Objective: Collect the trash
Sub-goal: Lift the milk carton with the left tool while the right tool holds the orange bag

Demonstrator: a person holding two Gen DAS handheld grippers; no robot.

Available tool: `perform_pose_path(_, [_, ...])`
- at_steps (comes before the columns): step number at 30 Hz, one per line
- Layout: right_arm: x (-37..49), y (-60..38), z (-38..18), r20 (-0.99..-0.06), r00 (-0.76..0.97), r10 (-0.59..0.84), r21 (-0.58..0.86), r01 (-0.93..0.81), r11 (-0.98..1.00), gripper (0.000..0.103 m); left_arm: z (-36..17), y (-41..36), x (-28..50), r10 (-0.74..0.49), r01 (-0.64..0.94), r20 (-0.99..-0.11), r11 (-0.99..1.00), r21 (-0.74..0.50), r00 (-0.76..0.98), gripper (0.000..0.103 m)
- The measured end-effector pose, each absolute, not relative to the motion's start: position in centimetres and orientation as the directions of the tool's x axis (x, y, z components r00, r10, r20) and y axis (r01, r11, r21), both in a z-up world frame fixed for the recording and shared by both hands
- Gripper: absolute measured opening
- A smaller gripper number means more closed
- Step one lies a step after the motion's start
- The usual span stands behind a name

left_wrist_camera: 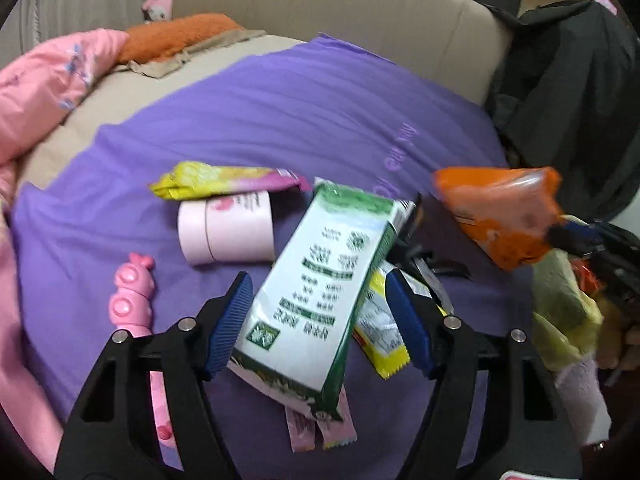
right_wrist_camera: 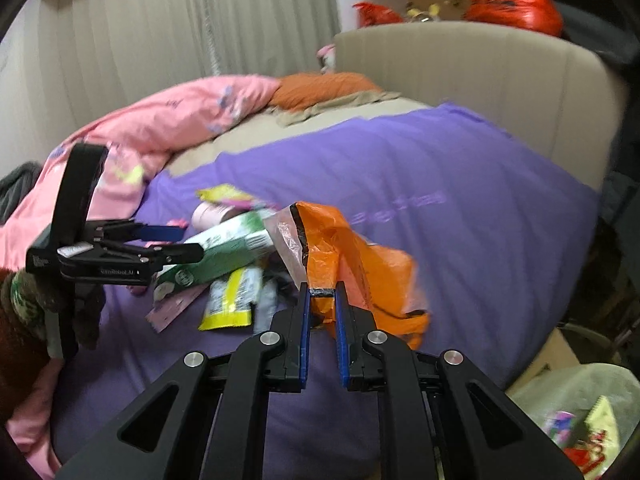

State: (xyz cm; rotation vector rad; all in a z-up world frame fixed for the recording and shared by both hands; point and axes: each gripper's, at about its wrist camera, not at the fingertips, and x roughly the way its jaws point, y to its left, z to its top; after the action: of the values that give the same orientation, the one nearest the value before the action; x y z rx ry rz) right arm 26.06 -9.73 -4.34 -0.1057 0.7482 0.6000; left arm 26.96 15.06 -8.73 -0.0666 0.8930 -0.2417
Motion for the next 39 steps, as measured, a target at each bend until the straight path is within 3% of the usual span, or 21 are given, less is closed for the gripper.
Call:
perform_pose_path(2, [25.9, -8.6, -5.0, -0.678, 0.545, 0.494, 0.114, -0.585, 0.803, 0.023, -8.8, 15.2, 26.8, -0.261, 0.206, -0.751, 0.964, -0.170, 0.606, 0.065])
perform_pose_path(4, [25.4, -8.1, -5.4, -0.683, 0.509, 0.524, 0.125, -0.626, 0.770, 0.056, -8.7, 15.6, 26.7, -0.303, 0.226, -0.729, 0.952, -0.205, 0.614, 0.066])
perform_pose_path(5, [25.1, -8.0, -5.6, -0.688, 0.496, 0.529, 0.123, -0.639, 0.760, 0.060, -8.6, 15.9, 26.5, -0.319, 0.232, -0.714, 0.947, -0.221, 0.623, 0.066])
perform_pose_path(8, [23.7, -7.9, -5.9, -0.737, 0.471, 0.484, 0.062, -0.667, 0.743, 0.060, -7.8, 16.7, 26.0, -0.325, 0.231, -0.664, 0.946, -0.229, 0.674, 0.067])
perform_pose_path(12, [22.7, -9.6, -5.1, -0.698, 0.600, 0.390, -0.031, -0.569, 0.822, 0.060, -7.0, 17.3, 26.2, -0.342, 0.227, -0.625, 0.939, -0.259, 0.702, 0.073])
perform_pose_path(18, [27.7, -12.7, -7.3, -0.686, 0.632, 0.360, 0.158, -0.353, 0.922, 0.060, -6.9, 17.3, 26.8, -0.338, 0.212, -0.637, 0.940, -0.268, 0.692, 0.076])
perform_pose_path(20, [29.6, -12.5, -9.5, -0.712, 0.590, 0.381, 0.226, -0.322, 0.919, 0.060, -7.3, 17.2, 26.9, -0.335, 0.212, -0.657, 0.941, -0.263, 0.675, 0.076])
perform_pose_path(21, [30.1, -12.3, -10.3, -0.719, 0.574, 0.392, 0.248, -0.316, 0.916, 0.055, -7.7, 17.0, 27.0, -0.337, 0.213, -0.671, 0.941, -0.264, 0.660, 0.076])
perform_pose_path(22, [30.3, -12.1, -11.0, -0.717, 0.560, 0.415, 0.274, -0.322, 0.906, 0.038, -7.8, 16.9, 27.0, -0.335, 0.215, -0.676, 0.942, -0.258, 0.656, 0.076])
perform_pose_path(25, [29.6, -12.2, -10.8, -0.690, 0.576, 0.438, 0.286, -0.338, 0.897, 0.019, -8.1, 16.2, 26.7, -0.305, 0.226, -0.690, 0.952, -0.205, 0.657, 0.076])
perform_pose_path(30, [27.6, -13.2, -8.4, -0.654, 0.640, 0.402, 0.227, -0.341, 0.912, 0.014, -8.2, 15.2, 26.8, -0.317, 0.262, -0.703, 0.946, -0.190, 0.637, 0.076])
perform_pose_path(34, [26.4, -14.3, -6.9, -0.650, 0.676, 0.348, 0.157, -0.329, 0.931, 0.014, -8.2, 14.4, 28.9, -0.272, 0.265, -0.763, 0.955, -0.137, 0.586, 0.076])
perform_pose_path(39, [25.7, -15.8, -6.0, -0.637, 0.683, 0.357, 0.171, -0.326, 0.930, 0.014, -9.5, 14.5, 32.8, -0.205, 0.201, -0.850, 0.972, -0.120, 0.485, 0.076])
